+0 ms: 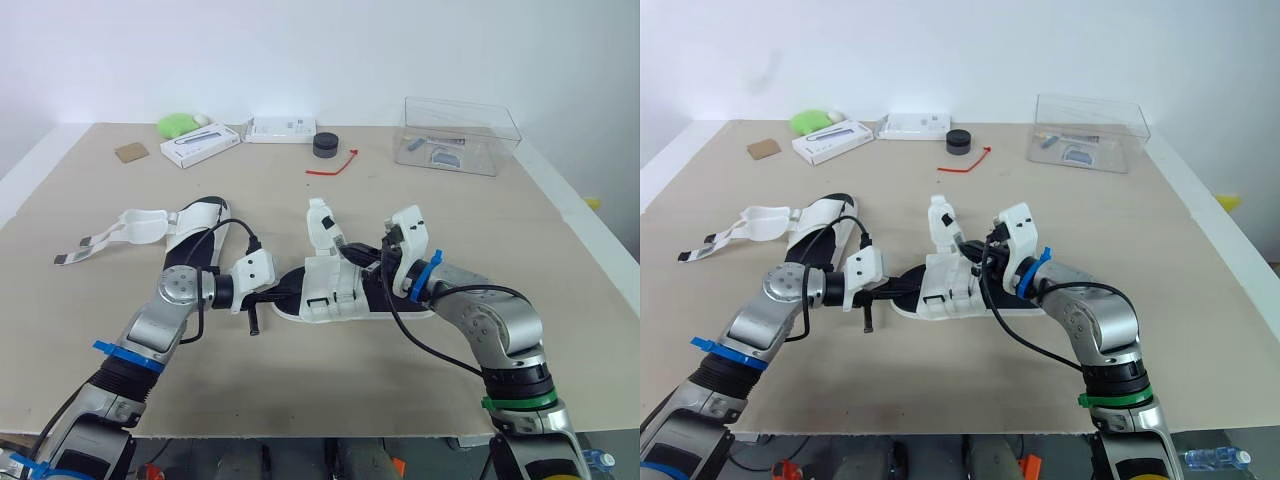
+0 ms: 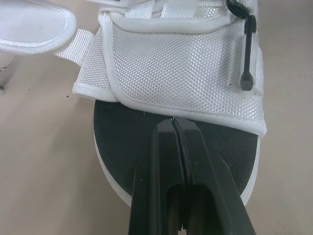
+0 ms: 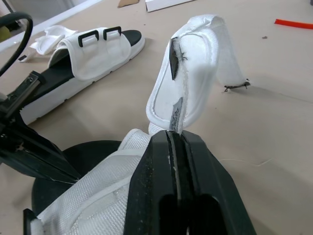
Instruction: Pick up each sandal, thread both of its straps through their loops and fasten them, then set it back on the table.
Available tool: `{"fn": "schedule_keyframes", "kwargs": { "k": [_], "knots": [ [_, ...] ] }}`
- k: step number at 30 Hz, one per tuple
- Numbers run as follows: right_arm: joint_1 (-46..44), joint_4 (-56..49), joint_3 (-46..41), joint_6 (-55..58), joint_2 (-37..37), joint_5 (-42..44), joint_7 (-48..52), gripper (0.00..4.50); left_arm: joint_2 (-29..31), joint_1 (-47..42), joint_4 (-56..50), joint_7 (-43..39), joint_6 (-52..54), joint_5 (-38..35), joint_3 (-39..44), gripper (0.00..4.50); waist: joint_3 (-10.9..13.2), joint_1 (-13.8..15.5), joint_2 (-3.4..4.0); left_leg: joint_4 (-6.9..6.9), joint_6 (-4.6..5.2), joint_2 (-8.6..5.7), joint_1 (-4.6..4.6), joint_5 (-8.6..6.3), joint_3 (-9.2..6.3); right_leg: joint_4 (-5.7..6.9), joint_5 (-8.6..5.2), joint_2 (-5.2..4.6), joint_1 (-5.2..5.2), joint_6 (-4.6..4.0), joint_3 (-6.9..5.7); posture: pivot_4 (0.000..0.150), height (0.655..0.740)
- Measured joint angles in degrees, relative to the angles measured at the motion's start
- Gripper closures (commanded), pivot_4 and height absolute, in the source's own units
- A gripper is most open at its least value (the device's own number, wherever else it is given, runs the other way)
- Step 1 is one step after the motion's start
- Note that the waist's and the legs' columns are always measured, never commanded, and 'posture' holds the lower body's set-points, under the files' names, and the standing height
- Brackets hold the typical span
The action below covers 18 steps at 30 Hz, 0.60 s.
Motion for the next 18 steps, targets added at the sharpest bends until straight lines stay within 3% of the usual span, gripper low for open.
{"fn": "schedule_keyframes", "kwargs": {
  "k": [2,3,4,5,10,11,12,14,18],
  "knots": [
    [0.0,0.5,0.0,-1.0,-0.9,-1.3,0.1,2.48,0.0,0.0,-0.1,0.0,0.0,0.0,0.0,4.50,0.0,0.0,0.00,-0.02,0.00,-0.01,-0.03,0.00,0.01,-0.01,-0.01,0.00,-0.03,0.01,0.01,0.150,0.7400],
    [0.0,0.5,0.2,-3.6,-2.8,-3.4,1.1,1.76,0.0,0.1,-0.1,-0.1,0.0,0.0,0.0,4.50,0.0,0.0,0.01,-0.05,0.00,-0.03,-0.05,0.00,0.02,-0.02,-0.02,-0.01,-0.06,0.03,0.01,0.150,0.7400],
    [0.0,0.5,0.2,-3.7,-2.9,-3.5,1.1,1.67,0.0,0.1,-0.1,-0.1,0.0,0.0,0.0,4.50,0.0,0.0,0.00,-0.07,0.00,-0.02,-0.05,0.00,0.02,-0.03,-0.03,-0.01,-0.06,0.03,0.01,0.150,0.7400],
    [-0.1,0.5,0.2,-4.7,-3.6,-4.1,1.7,1.24,0.0,0.1,-0.1,-0.2,0.0,0.0,0.1,4.50,0.0,0.0,0.00,-0.08,0.00,-0.02,-0.05,0.00,0.02,-0.03,-0.04,0.00,-0.06,0.03,0.01,0.150,0.7400],
    [-3.0,0.5,1.8,-11.1,-5.3,-7.7,5.2,1.24,0.1,0.1,-0.1,-0.4,0.0,0.0,0.1,4.50,0.0,0.0,0.02,-0.13,0.00,-0.03,-0.05,0.00,0.02,-0.03,-0.06,0.00,-0.09,0.02,0.02,0.150,0.7400],
    [-4.1,0.5,2.1,-12.4,-5.3,-8.1,5.9,1.67,0.1,0.1,-0.1,-0.4,0.0,0.0,0.1,4.50,0.0,0.0,0.01,-0.13,0.00,-0.03,-0.05,0.00,0.01,-0.03,-0.06,0.00,-0.09,0.02,0.01,0.150,0.7400],
    [-4.6,0.5,2.2,-13.0,-5.2,-8.3,6.4,1.77,0.1,0.1,-0.1,-0.4,0.0,0.0,0.1,4.50,0.0,0.0,0.01,-0.13,0.00,-0.03,-0.05,0.00,0.01,-0.03,-0.06,0.00,-0.09,0.02,0.01,0.150,0.7400],
    [-5.7,0.6,2.3,-14.3,-4.8,-8.3,7.4,2.42,0.1,0.1,-0.1,-0.4,-0.1,0.0,0.1,4.50,0.0,0.0,0.01,-0.13,0.00,-0.03,-0.05,0.00,0.00,-0.03,-0.07,0.00,-0.09,0.01,0.00,0.150,0.7400],
    [-9.2,1.9,4.4,-12.8,-2.4,-6.6,11.2,4.03,-0.1,-0.1,0.1,-0.4,-0.1,0.0,0.0,4.50,0.0,0.0,0.01,-0.14,0.01,-0.02,-0.05,0.00,-0.01,-0.03,-0.07,-0.01,-0.08,0.01,-0.01,0.150,0.7400]
  ]
}}
